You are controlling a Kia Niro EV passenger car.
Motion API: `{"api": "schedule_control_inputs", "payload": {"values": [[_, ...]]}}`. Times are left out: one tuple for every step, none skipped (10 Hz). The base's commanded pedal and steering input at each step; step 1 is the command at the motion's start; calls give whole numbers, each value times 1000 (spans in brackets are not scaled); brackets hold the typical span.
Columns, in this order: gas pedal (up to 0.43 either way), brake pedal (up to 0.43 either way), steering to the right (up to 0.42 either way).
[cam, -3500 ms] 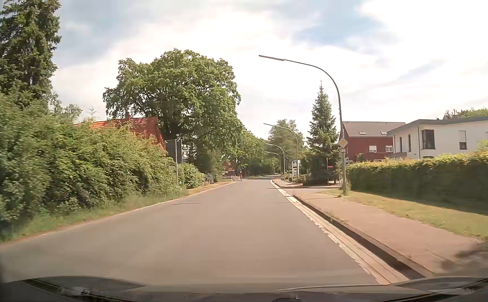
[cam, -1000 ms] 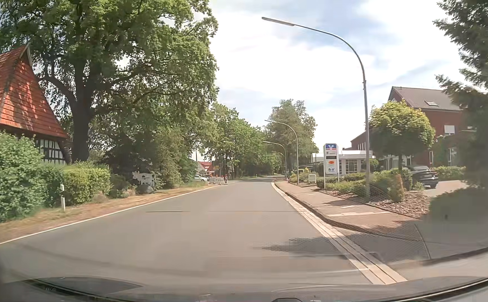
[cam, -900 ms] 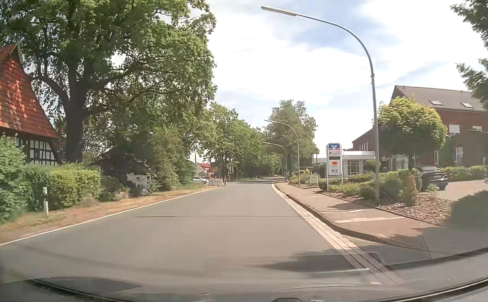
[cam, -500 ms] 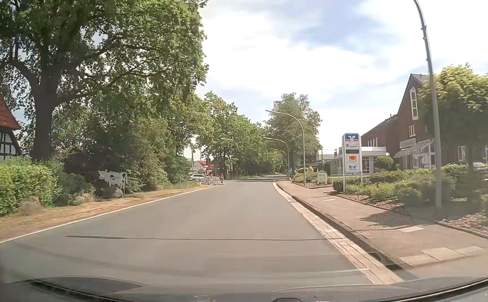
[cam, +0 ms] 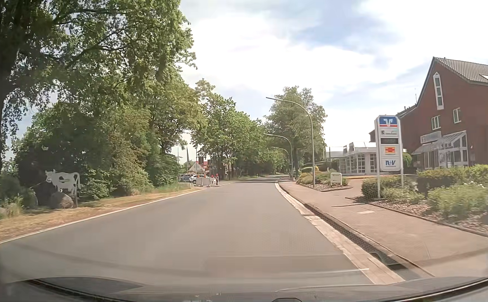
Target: Follow the waypoints while adhering to traffic rules and regulations
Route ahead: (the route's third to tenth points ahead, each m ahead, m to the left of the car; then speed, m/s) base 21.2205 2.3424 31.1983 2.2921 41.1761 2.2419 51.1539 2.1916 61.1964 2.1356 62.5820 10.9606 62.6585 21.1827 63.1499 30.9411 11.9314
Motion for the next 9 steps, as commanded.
{"api": "schedule_control_inputs", "payload": {"values": [[130, 0, -1], [130, 0, 0], [130, 0, 1], [130, 0, 1], [130, 0, 1], [130, 0, 1], [130, 0, 1], [130, 0, 2], [130, 0, 2]]}}
